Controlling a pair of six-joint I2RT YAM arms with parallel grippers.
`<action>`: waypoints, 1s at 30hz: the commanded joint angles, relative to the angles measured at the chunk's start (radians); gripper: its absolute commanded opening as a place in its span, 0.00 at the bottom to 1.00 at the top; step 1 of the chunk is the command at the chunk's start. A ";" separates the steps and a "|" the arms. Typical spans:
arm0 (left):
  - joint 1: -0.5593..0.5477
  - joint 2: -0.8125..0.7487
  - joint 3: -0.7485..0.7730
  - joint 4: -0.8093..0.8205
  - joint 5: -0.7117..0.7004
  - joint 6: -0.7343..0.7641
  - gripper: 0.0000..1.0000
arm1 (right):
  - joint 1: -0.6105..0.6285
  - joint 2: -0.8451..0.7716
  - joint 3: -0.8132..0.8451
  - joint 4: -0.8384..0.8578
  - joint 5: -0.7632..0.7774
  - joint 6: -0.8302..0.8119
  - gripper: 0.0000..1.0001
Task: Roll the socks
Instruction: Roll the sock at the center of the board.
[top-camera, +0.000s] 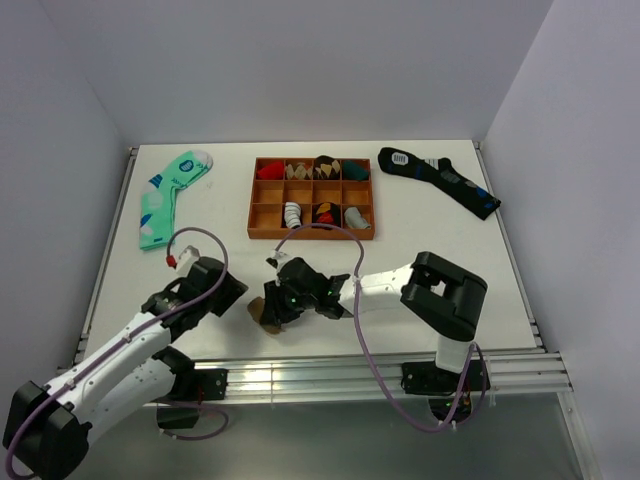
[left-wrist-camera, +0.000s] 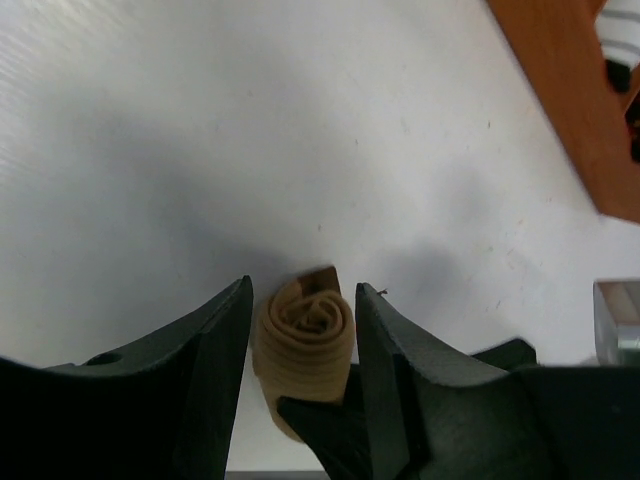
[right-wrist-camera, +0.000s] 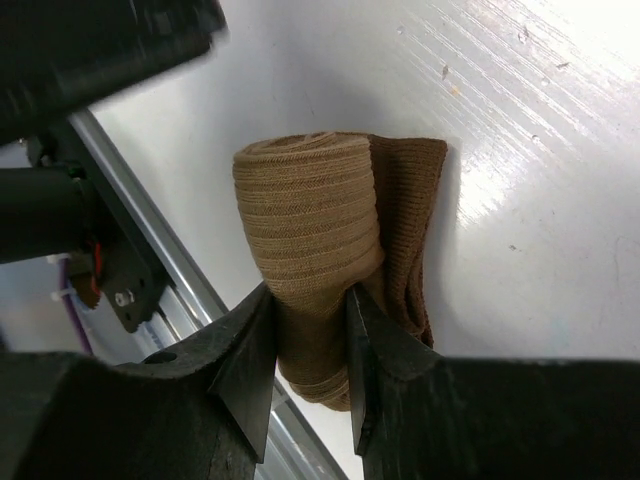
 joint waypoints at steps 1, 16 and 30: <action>-0.101 0.009 -0.002 0.036 -0.064 -0.095 0.52 | 0.003 0.124 -0.094 -0.266 -0.007 0.024 0.04; -0.379 0.024 0.008 -0.122 -0.271 -0.393 0.52 | 0.001 0.144 -0.105 -0.266 -0.010 0.067 0.04; -0.452 -0.066 -0.075 -0.135 -0.296 -0.453 0.64 | -0.011 0.164 -0.137 -0.233 -0.025 0.114 0.03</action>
